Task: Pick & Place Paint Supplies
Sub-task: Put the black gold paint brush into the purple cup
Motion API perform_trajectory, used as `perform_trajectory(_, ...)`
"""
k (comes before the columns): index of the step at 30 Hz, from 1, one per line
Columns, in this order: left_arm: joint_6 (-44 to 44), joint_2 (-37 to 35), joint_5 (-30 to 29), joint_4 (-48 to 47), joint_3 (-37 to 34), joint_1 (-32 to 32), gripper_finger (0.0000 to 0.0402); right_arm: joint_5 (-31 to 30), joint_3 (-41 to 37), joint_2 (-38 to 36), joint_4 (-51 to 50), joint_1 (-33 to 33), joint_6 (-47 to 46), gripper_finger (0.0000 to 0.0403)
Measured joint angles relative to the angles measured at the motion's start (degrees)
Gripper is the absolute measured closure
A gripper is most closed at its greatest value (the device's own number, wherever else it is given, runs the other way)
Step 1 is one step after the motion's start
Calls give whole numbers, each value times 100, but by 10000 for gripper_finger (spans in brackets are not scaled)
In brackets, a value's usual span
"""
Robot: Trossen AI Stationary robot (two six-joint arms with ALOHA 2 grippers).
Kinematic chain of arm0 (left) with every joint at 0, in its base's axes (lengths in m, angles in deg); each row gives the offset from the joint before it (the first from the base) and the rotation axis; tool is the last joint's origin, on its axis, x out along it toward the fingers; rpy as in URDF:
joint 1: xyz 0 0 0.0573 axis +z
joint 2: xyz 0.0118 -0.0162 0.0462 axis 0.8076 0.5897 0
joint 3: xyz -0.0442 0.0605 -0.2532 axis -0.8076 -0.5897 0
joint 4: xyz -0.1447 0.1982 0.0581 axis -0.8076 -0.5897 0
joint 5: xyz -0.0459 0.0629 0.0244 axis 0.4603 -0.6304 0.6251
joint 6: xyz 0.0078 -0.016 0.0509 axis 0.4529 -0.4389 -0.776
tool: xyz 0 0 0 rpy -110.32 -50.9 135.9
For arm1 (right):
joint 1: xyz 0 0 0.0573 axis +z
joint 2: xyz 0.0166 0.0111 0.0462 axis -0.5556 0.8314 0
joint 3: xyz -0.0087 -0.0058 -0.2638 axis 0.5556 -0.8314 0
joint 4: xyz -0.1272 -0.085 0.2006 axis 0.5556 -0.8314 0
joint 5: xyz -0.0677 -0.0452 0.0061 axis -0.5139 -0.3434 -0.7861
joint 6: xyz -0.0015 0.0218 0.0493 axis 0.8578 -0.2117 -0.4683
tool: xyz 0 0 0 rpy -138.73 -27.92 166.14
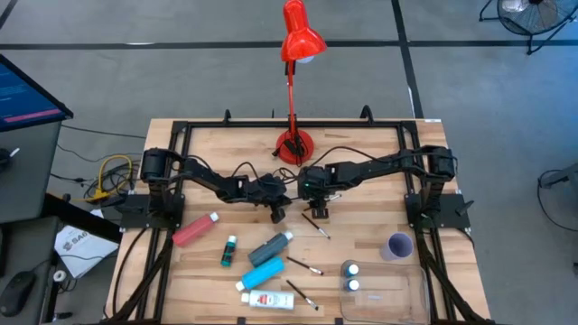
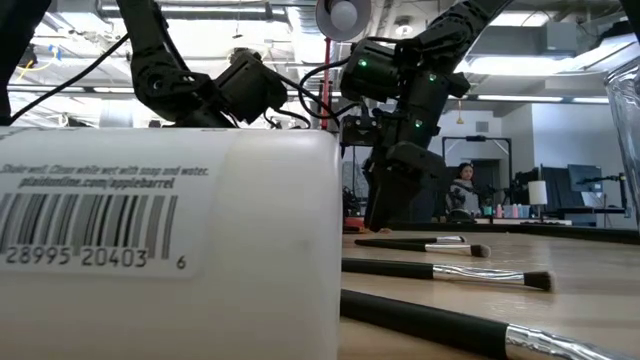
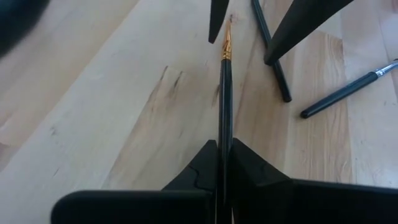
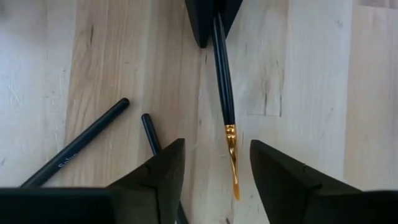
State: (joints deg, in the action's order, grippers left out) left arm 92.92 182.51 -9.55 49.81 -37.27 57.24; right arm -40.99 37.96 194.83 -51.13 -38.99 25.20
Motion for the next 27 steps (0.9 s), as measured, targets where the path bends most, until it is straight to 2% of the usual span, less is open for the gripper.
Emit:
perform_trajectory(7,-29,4,38,65,-2,0,401,-17,0,0,0,-2,-3,220)
perform_trajectory(27,-173,15,150,326,-2,-24,401,-22,-28,0,-50,-7,-128,236)
